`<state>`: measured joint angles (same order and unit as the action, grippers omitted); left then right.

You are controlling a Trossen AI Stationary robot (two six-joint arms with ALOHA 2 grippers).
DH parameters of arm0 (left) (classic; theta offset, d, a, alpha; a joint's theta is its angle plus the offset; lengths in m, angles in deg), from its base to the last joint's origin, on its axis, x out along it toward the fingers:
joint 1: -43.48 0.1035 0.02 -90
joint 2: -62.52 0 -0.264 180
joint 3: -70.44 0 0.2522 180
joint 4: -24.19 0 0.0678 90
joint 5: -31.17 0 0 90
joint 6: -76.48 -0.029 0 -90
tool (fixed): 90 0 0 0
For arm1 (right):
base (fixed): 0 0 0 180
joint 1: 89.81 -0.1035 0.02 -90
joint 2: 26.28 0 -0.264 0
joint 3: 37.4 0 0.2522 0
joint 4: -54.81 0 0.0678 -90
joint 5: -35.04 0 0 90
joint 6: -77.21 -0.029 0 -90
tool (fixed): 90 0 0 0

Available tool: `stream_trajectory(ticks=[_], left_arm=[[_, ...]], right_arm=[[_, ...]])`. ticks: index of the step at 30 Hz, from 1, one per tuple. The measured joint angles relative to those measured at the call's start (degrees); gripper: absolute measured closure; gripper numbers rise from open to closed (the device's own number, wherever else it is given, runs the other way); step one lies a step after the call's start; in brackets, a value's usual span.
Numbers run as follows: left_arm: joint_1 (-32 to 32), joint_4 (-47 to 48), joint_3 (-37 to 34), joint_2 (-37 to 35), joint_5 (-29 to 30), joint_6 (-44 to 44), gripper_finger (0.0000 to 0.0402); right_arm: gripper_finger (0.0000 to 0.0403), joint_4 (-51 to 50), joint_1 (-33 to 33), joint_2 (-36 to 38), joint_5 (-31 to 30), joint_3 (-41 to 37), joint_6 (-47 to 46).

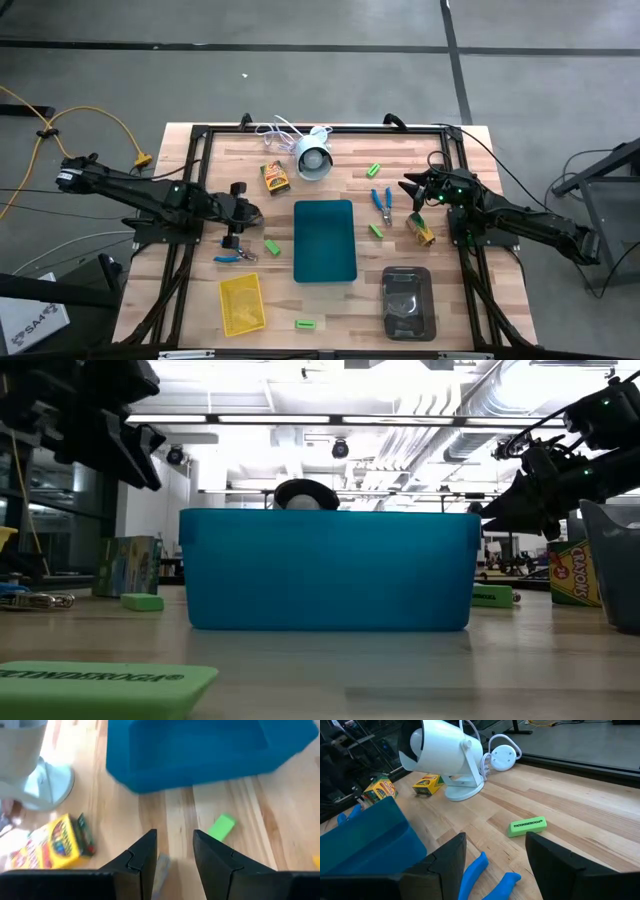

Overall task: Pick & Place School Supplies
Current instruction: Put the yellow crayon box into the blue bin

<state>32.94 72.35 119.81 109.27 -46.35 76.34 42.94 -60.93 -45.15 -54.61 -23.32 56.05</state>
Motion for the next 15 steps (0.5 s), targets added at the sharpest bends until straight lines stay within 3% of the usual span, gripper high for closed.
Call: stream_trajectory(ticks=[6, 15], left_arm=[[0.02, 15.35, 7.32, 5.19, 0.05, 0.44, 0.0282], [-0.91, 26.41, 7.57, 4.97, -0.14, -18.39, 0.0282]], right_arm=[[0.0206, 0.00, 0.00, 0.02, 0.00, 0.01, 0.00], [0.0206, 0.00, 0.00, 0.01, 0.00, 0.02, 0.00]])
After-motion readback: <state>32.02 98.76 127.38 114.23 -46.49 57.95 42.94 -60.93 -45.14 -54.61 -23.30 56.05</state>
